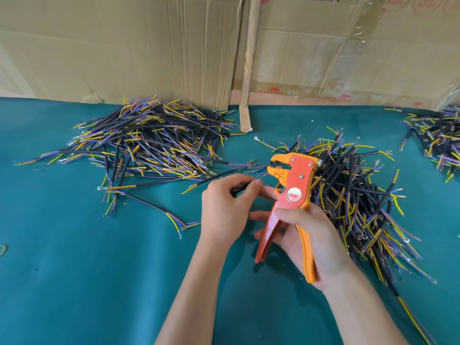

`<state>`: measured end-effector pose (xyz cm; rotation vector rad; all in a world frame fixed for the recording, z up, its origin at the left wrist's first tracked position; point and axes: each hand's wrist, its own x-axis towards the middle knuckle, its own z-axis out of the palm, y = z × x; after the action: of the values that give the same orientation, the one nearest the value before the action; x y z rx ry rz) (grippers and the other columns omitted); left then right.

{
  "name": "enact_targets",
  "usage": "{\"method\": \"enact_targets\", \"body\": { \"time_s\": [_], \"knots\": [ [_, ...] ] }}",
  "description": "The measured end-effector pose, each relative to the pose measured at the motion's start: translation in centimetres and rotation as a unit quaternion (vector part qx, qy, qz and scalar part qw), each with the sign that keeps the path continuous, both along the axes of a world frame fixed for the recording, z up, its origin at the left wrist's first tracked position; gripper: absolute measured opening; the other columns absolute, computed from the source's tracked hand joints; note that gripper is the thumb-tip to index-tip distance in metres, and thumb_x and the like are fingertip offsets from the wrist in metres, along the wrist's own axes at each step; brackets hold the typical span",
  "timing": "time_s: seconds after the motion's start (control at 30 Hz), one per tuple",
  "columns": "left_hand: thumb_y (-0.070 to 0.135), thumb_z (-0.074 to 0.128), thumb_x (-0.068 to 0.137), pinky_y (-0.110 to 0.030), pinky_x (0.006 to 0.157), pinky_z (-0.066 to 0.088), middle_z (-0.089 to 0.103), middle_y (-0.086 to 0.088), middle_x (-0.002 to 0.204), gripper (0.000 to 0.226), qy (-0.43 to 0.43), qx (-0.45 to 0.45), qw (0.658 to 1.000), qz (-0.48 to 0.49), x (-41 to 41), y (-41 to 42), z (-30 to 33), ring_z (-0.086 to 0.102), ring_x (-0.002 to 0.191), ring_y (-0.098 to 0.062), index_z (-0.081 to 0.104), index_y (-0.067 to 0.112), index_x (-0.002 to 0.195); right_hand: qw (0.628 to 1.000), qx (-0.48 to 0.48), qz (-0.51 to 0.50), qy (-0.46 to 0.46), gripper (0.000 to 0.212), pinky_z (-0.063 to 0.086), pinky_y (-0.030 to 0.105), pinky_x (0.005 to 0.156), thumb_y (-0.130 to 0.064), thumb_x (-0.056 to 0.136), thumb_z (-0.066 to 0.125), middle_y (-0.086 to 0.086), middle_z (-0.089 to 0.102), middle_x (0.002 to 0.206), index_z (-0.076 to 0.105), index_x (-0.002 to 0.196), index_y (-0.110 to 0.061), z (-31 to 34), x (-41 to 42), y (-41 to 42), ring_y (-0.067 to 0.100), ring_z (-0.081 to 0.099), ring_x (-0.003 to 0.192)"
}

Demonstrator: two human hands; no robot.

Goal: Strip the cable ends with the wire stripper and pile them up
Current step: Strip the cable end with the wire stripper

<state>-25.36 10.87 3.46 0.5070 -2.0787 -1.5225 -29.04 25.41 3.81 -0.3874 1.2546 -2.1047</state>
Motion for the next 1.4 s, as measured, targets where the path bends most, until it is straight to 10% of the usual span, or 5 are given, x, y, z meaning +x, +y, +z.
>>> {"method": "enact_targets", "body": {
  "time_s": [0.27, 0.7, 1.4],
  "knots": [
    [0.014, 0.067, 0.095, -0.036, 0.07, 0.054, 0.077, 0.007, 0.086, 0.014, 0.044, 0.033, 0.998, -0.003, -0.2, -0.2, -0.3, 0.072, 0.082, -0.018, 0.068, 0.021, 0.083, 0.998, 0.007, -0.041, -0.039, 0.052, 0.06, 0.044, 0.071, -0.011, 0.076, 0.065, 0.025, 0.069, 0.119, 0.064, 0.127, 0.003, 0.0, -0.4, 0.4, 0.04, 0.071, 0.089],
    [0.005, 0.058, 0.101, -0.023, 0.042, 0.04, 0.077, 0.005, 0.102, 0.018, 0.069, 0.068, 0.994, -0.054, -0.2, -1.3, -0.4, 0.041, 0.042, -0.016, 0.05, 0.007, 0.085, 0.998, 0.03, 0.034, -0.032, 0.054, 0.06, 0.044, 0.072, -0.009, 0.079, 0.062, 0.03, 0.069, 0.102, 0.057, 0.131, 0.003, 0.6, 0.0, 0.5, 0.041, 0.07, 0.084],
    [0.01, 0.07, 0.088, -0.034, 0.071, 0.05, 0.07, 0.008, 0.073, 0.013, 0.06, -0.078, 0.995, 0.029, -0.1, -1.0, -0.8, 0.062, 0.07, -0.015, 0.072, 0.019, 0.08, 0.996, 0.045, 0.066, -0.04, 0.05, 0.056, 0.046, 0.064, -0.009, 0.08, 0.073, 0.025, 0.058, 0.082, 0.059, 0.124, 0.009, 0.4, 0.5, 0.1, 0.035, 0.06, 0.069]
  ]
}}
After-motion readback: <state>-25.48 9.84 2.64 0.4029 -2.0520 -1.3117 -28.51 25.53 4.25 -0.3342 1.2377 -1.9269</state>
